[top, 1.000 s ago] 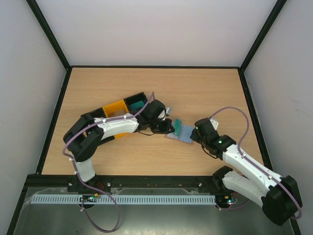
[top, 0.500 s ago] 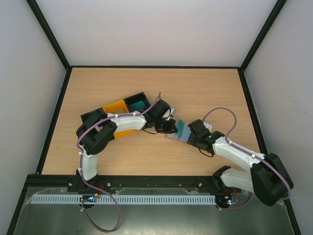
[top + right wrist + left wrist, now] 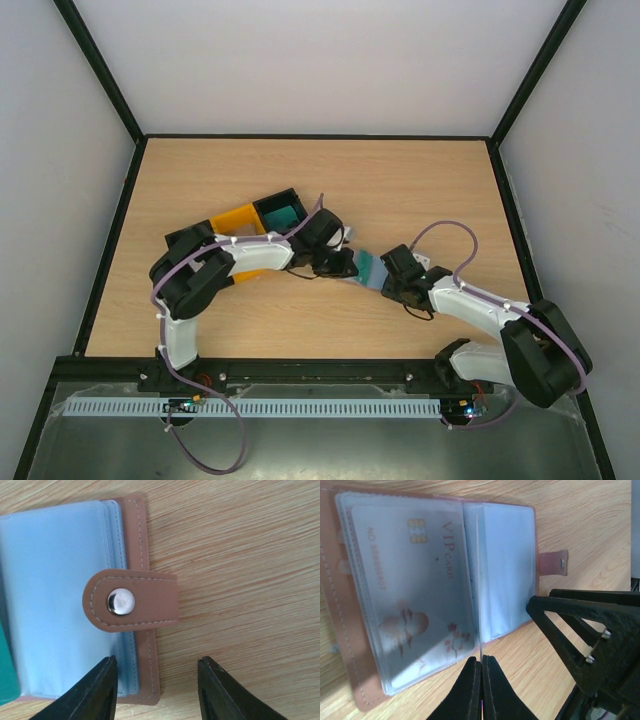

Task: Put the credit cards into the card holder
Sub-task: Insert the credit card into the card holder.

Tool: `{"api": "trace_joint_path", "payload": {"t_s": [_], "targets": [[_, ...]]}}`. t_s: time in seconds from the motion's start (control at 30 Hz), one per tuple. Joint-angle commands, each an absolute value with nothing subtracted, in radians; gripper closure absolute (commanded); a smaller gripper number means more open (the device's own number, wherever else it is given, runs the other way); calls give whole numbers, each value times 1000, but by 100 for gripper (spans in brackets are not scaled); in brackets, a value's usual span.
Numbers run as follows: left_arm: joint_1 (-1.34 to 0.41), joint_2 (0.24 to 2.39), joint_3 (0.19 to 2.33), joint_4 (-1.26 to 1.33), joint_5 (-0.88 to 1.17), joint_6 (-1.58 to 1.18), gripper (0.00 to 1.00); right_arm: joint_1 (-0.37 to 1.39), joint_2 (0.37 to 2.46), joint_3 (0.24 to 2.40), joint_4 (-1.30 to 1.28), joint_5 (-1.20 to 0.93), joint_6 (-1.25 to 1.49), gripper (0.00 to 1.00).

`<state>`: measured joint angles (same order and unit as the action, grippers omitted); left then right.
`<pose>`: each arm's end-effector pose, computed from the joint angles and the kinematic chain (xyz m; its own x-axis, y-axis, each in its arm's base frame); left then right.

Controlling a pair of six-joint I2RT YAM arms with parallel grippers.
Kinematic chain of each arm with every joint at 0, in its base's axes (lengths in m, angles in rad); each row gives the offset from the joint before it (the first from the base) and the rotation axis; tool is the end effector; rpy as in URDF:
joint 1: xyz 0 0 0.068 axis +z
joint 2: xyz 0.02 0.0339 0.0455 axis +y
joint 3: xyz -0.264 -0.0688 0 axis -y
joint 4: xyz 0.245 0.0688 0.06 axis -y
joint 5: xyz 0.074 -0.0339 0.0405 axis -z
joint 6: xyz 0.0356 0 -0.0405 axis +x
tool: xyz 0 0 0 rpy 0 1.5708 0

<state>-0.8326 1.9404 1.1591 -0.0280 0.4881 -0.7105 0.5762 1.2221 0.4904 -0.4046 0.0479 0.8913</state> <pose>0.2597 -0.3103 0.1534 -0.9373 0.1743 -0.3017 0.3426 0.6183 -0.7073 0.1672 0.1066 0.1432 -0.8882 0.3495 -0.2983 0.2603 0.9177 0.3002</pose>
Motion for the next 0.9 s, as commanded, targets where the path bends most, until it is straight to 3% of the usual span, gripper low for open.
{"api": "trace_joint_path", "payload": {"t_s": [0.0,0.87], "targets": [[-823,1864,1131,-27,470,-728,98,575,1251,462,-409,82,913,59],[-817,2011,1181,53,585,-787,98,575,1257,451,-410,77,918,64]]}}
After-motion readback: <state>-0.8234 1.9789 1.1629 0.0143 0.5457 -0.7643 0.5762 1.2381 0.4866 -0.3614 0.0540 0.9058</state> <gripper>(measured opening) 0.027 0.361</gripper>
